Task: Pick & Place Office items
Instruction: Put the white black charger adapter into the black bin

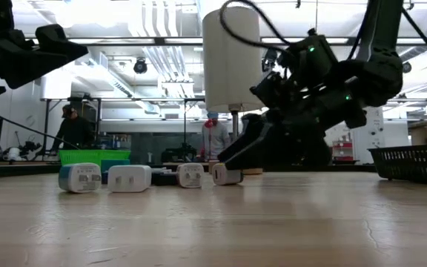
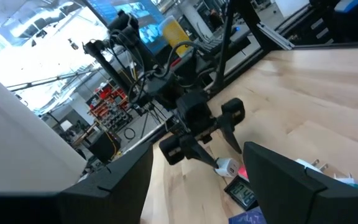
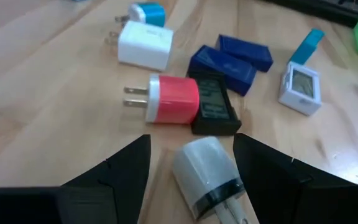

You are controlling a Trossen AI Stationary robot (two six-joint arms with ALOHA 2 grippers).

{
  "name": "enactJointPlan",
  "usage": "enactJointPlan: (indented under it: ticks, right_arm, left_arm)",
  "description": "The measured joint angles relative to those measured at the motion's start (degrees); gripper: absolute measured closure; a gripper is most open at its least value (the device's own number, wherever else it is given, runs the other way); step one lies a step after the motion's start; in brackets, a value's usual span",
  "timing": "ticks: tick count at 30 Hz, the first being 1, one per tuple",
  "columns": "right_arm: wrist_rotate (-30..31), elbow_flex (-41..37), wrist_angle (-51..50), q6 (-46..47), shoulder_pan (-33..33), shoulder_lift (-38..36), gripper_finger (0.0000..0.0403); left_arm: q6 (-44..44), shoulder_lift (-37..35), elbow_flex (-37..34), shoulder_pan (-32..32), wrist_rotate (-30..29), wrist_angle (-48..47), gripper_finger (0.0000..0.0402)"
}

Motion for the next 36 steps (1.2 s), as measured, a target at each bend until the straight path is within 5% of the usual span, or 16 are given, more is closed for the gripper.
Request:
enactJointPlan:
  ticks: [15, 36]
  right_arm:
    - [0.0, 3.1, -1.7, 2.5, -0.6, 3.9, 0.0179]
    - [-0.2, 3.5, -4.5, 3.6, -0.9, 3.5, 0.0267]
  left_arm:
    - [0.0, 1.1, 0.0, 0.0, 0.0, 0.0, 0.0145]
    - [0.0, 1.4, 0.0, 0.0, 0.0, 0.0, 0.0145]
